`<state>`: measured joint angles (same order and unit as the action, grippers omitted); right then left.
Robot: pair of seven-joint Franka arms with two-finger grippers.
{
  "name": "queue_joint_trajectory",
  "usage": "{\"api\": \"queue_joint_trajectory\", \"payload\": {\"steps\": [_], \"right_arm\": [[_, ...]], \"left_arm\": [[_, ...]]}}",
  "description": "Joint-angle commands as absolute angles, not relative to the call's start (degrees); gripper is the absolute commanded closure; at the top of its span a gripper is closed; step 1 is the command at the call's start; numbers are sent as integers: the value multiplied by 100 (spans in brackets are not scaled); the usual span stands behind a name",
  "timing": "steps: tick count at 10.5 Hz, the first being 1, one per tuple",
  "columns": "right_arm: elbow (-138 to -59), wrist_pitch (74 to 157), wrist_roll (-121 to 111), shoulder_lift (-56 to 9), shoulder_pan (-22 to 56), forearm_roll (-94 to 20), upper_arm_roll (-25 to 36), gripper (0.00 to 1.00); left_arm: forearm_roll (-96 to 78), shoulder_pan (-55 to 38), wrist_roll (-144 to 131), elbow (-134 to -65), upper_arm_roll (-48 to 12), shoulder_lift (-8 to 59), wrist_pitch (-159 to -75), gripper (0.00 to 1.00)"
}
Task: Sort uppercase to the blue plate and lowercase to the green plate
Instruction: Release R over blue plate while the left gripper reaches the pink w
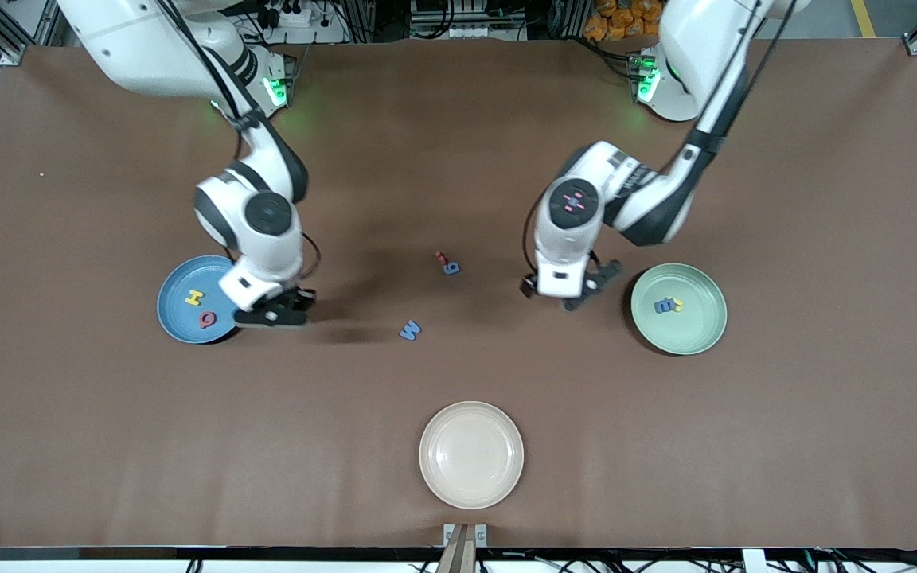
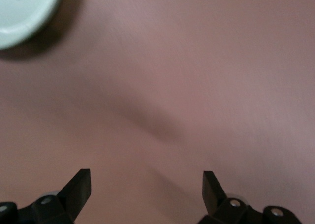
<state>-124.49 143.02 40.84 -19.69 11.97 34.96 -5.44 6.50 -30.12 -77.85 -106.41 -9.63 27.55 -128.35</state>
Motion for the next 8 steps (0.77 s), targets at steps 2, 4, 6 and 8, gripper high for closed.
{"api": "queue_joint_trajectory", "payload": {"steps": [2,4,6,8], "right_arm": [[-13797,15508,2405,-1108,1186,3454,751,79],[-14017,16169,1647,-1177,1169,3454,1395,79],[-14080,16242,1643,-1187,1169,3454,1433,74],[-14080,16233,1713,-1187,1178,3445,1424,52]], "left_arm": [[659,-3715,-8302,-9741,-914,3408,-12841,0],[686,-4006,-8673,-9344,-914,3795,-12841,0],[659,-4209,-8806,-9028,-905,4033,-12902,0],[642,-4367,-8824,-8947,-905,4157,-13243,0]]}}
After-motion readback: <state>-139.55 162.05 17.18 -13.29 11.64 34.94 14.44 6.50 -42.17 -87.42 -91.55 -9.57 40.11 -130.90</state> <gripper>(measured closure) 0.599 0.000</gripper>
